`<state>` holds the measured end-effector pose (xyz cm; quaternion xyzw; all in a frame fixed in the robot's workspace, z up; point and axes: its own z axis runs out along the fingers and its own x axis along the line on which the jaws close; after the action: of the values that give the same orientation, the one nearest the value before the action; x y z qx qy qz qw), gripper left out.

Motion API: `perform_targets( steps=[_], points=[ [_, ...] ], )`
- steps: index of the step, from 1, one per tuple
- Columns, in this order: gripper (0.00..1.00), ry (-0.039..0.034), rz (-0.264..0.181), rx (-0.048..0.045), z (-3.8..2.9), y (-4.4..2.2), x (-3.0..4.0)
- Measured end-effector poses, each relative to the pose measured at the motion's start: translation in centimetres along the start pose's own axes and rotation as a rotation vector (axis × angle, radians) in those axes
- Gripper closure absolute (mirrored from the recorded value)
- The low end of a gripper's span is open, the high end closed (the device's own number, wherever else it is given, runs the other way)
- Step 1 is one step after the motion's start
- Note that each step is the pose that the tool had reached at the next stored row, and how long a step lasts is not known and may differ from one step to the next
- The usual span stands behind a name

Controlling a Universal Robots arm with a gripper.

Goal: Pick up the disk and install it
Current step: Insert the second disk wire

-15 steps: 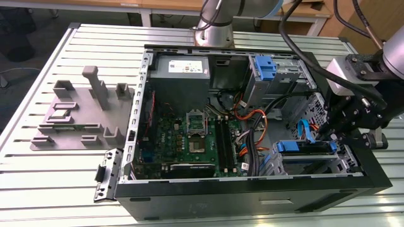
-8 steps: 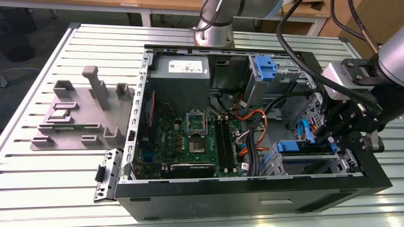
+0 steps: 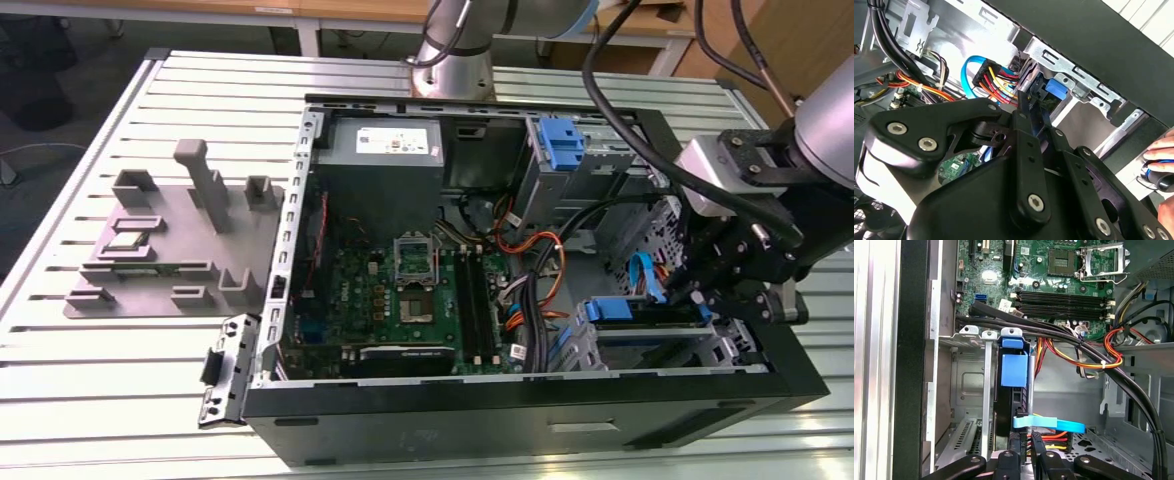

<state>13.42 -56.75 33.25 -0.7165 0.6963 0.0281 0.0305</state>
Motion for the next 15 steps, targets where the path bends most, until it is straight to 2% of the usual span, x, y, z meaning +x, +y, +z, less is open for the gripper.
perform_targets(
  steps=[9,10,15],
  points=[
    [0.78,0.0008,0.000,0.0000,0.03,0.00,0.00],
    [0.84,0.0008,0.000,0.0000,0.04,0.00,0.00],
    [0.84,0.0014,0.000,-0.0001,0.05,0.00,0.00]
  ],
)
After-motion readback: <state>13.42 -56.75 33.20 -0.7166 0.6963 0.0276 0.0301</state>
